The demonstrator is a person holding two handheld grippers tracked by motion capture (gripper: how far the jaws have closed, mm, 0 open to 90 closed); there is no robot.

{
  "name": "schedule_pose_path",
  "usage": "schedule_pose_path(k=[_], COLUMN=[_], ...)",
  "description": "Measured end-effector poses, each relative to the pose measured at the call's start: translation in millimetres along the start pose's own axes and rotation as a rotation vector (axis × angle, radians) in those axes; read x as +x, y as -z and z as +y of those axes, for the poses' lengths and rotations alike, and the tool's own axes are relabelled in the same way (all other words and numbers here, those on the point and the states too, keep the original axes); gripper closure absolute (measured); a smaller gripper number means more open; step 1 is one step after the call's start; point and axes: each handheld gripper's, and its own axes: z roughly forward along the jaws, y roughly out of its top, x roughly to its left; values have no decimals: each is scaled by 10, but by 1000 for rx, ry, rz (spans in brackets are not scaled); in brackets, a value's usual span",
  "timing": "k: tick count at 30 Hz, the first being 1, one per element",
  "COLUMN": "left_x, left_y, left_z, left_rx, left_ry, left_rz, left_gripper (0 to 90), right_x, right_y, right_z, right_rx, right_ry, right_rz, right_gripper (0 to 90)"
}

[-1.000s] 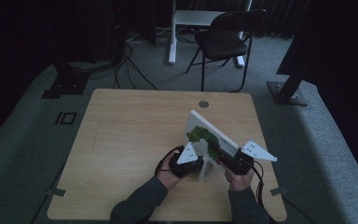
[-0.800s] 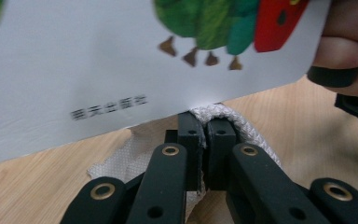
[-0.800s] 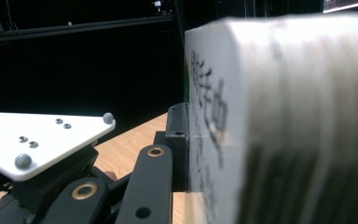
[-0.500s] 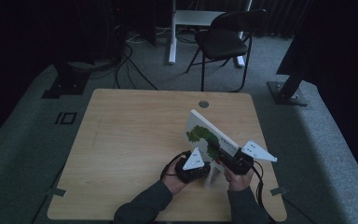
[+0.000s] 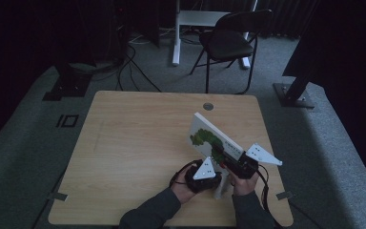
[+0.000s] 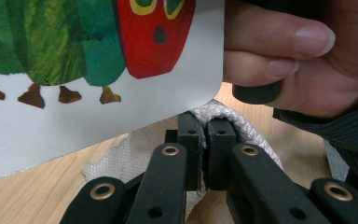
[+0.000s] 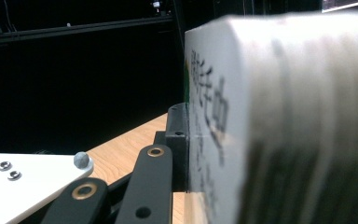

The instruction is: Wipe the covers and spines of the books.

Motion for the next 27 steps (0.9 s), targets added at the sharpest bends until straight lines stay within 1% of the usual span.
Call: schedule_pose_path(k=[6, 11, 20, 21, 27], left_x=[28, 74, 166, 195, 263], left_y=[13, 60, 174, 211, 274], left_z=[-32, -75, -163, -196, -275], left_rx=[11, 14, 19, 25, 45], left_ry=[7, 20, 45, 53, 70], left_rz=[9, 26, 60, 71, 94], left_gripper=[879, 879, 879, 879, 878], right_x=[-22, -55, -82, -83, -106], right_y=[11, 35, 39, 39, 51], right_z=[1, -4, -23, -26, -38], right_rx=[-4, -3, 5, 5, 10], right_ry=[0, -6, 5, 5, 1], right_rz=[-5, -21, -38, -39, -50], right_gripper=[779, 780, 779, 779, 779])
